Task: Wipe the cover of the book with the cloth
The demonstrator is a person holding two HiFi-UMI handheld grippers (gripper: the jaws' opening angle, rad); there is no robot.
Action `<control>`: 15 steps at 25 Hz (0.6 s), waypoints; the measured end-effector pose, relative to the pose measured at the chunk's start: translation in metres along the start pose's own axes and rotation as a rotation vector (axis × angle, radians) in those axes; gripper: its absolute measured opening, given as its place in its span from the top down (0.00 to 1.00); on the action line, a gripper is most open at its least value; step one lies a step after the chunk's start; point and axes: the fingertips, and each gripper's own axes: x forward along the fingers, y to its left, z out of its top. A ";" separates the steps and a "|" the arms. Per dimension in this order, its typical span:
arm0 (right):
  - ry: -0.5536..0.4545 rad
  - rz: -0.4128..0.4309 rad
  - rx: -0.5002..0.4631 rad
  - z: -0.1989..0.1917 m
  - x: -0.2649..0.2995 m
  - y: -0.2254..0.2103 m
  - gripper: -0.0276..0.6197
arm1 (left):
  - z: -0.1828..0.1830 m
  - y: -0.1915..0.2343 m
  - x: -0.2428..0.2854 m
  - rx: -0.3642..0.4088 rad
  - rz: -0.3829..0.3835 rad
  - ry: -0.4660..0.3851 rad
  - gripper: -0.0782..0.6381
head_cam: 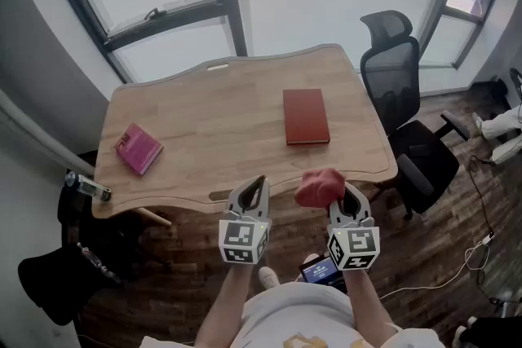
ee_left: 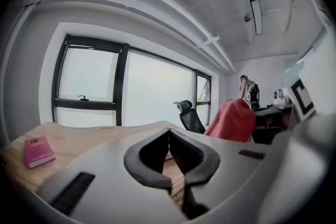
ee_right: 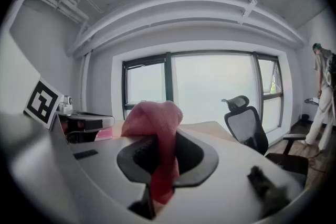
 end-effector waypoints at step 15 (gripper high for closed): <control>-0.011 0.079 0.030 0.002 0.007 -0.030 0.87 | 0.005 -0.024 0.024 0.011 0.035 0.007 0.87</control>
